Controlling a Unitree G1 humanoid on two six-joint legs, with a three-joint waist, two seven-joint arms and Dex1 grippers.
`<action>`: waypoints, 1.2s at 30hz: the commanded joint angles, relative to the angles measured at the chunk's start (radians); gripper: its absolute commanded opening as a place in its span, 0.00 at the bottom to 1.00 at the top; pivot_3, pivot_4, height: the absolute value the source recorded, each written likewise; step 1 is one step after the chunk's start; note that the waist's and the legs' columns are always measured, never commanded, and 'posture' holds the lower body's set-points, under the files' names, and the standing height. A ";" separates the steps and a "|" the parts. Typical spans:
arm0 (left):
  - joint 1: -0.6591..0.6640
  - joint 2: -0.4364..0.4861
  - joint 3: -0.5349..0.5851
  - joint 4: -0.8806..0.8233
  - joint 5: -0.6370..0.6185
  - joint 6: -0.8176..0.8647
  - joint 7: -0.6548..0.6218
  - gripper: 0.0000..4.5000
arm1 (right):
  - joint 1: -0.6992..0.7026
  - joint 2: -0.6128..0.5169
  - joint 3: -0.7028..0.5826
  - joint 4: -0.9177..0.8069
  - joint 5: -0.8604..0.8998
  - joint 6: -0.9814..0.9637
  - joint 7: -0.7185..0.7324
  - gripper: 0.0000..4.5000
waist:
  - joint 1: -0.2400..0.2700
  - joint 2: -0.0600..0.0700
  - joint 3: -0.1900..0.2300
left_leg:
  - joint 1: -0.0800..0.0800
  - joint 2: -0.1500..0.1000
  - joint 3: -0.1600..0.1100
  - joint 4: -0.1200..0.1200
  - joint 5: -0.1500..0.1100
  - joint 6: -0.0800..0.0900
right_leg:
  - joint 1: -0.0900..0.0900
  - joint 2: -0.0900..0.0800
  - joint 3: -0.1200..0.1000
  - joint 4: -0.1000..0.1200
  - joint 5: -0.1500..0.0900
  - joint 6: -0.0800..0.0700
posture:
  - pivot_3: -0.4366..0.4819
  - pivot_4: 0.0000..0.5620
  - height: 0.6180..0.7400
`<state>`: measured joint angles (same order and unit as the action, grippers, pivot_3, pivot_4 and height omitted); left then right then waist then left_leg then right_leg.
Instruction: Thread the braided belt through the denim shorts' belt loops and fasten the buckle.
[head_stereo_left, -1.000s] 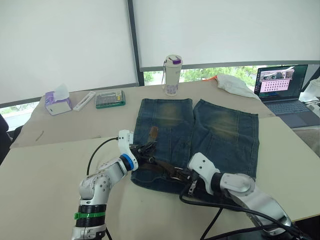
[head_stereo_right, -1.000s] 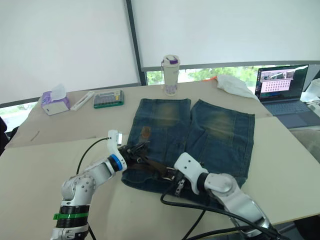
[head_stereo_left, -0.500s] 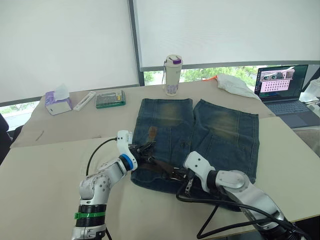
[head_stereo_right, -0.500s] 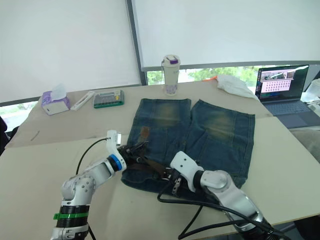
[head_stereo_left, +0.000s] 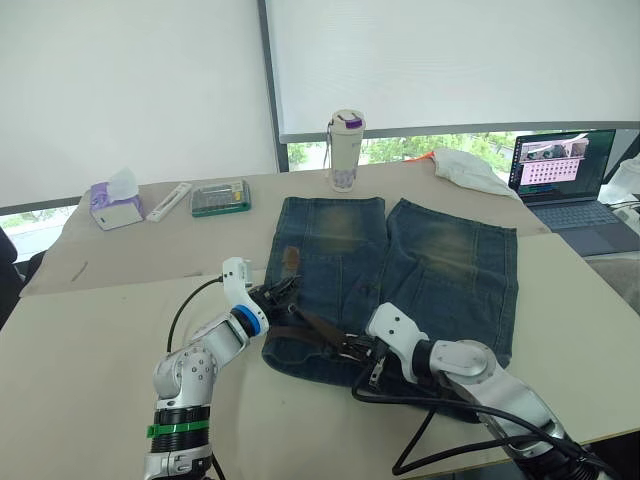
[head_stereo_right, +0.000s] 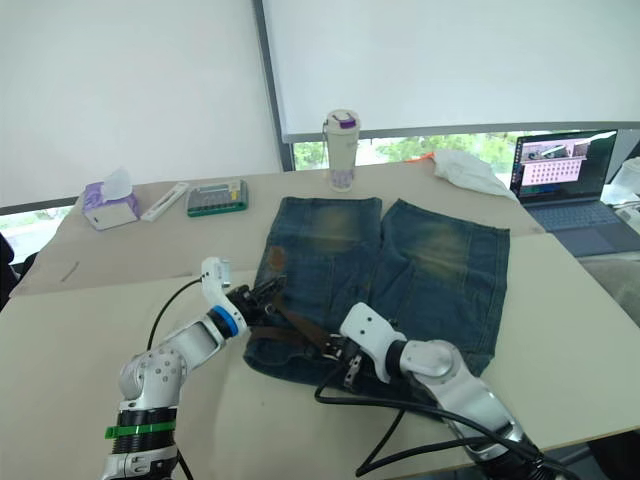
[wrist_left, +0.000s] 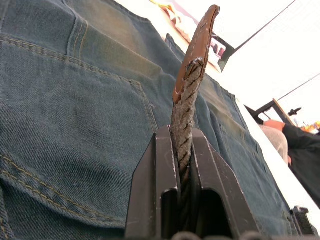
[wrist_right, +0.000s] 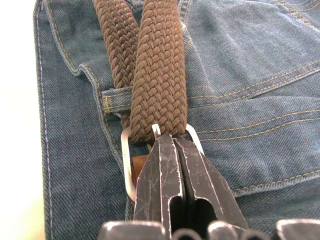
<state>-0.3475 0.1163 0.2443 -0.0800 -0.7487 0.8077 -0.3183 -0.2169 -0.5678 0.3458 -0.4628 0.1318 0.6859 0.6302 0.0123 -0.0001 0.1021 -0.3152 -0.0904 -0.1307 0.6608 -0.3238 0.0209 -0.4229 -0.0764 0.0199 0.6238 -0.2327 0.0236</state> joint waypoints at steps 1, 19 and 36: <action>-0.036 0.006 0.066 -0.012 -0.026 -0.062 0.017 0.00 | 0.018 -0.004 0.010 0.036 -0.017 0.006 0.001 0.01 | 0.000 0.000 0.000 | 0.000 0.000 0.000 0.000 0.000 0.000 | 0.000 0.000 0.000 0.000 0.000 0.000 | 0.48 0.27 1.00; -0.195 -0.048 -0.018 -0.038 -0.176 0.051 -0.005 0.00 | 0.001 -0.004 0.034 0.059 -0.029 0.014 0.011 0.01 | 0.000 -0.002 -0.001 | 0.000 0.000 0.000 0.000 0.000 0.000 | 0.001 0.000 0.000 0.000 0.000 0.000 | 0.48 0.27 1.00; -0.343 -0.094 -0.384 0.165 -0.015 0.077 -0.279 0.00 | 0.115 0.013 -0.056 -0.034 0.009 0.028 -0.028 0.01 | 0.014 -0.002 -0.001 | 0.000 -0.001 -0.001 0.000 0.000 0.000 | 0.002 0.000 0.000 -0.001 0.000 0.000 | 0.48 0.27 1.00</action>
<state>-0.6682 0.0348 -0.1111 0.0820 -0.7813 0.9115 -0.5585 -0.1312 -0.5526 0.2916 -0.5069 0.1332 0.6851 0.6037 0.0264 -0.0026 0.1011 -0.3150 -0.0915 -0.1312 0.6610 -0.3239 0.0208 -0.4210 -0.0765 0.0197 0.6224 -0.2328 0.0238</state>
